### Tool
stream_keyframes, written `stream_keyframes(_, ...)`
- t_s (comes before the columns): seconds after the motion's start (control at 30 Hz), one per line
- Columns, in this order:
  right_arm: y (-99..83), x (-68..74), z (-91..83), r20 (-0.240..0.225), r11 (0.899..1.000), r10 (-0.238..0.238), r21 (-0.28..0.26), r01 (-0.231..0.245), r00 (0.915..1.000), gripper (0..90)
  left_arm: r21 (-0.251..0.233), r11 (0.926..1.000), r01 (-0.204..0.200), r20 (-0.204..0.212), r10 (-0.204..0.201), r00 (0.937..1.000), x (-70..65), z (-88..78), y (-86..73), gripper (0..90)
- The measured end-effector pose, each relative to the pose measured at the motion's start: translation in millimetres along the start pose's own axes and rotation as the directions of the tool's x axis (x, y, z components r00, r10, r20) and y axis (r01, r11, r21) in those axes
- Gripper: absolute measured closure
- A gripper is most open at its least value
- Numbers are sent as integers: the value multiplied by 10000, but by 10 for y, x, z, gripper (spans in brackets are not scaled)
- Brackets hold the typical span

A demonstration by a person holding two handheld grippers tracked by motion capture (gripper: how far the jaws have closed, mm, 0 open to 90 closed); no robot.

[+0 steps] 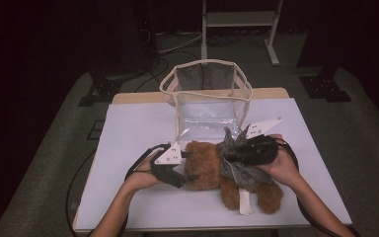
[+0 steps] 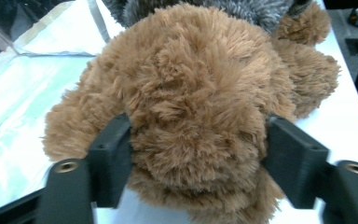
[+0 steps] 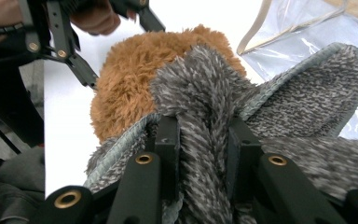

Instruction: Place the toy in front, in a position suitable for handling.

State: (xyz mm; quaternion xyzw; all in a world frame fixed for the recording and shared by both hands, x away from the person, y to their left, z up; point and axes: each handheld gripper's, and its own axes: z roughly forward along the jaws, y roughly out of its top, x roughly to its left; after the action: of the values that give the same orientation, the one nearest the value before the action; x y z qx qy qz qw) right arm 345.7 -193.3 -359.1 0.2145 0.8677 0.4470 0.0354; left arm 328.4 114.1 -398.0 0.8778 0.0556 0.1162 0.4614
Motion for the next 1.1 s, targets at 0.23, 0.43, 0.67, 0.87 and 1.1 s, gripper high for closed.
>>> stream_keyframes(0.23,101,22,-3,-299,9995,98,-291,-106,9995,698,-138,9998,-167,-16,167,9999,-85,90,54,390)
stream_keyframes(0.43,271,60,112,-554,9999,-112,-93,107,9984,697,-94,9979,-637,185,638,9978,-203,183,139,405)
stream_keyframes(0.67,429,-10,406,-1050,9991,72,428,-27,9944,695,-40,9953,-964,468,964,9942,-276,214,171,412)
stream_keyframes(0.87,464,-83,509,-1207,9975,374,639,-298,9920,695,5,9950,-996,458,994,9940,-253,208,146,394)
stream_keyframes(1.1,302,-72,226,-937,9988,442,257,-419,9946,697,-21,9962,-870,296,871,9958,-198,204,118,391)
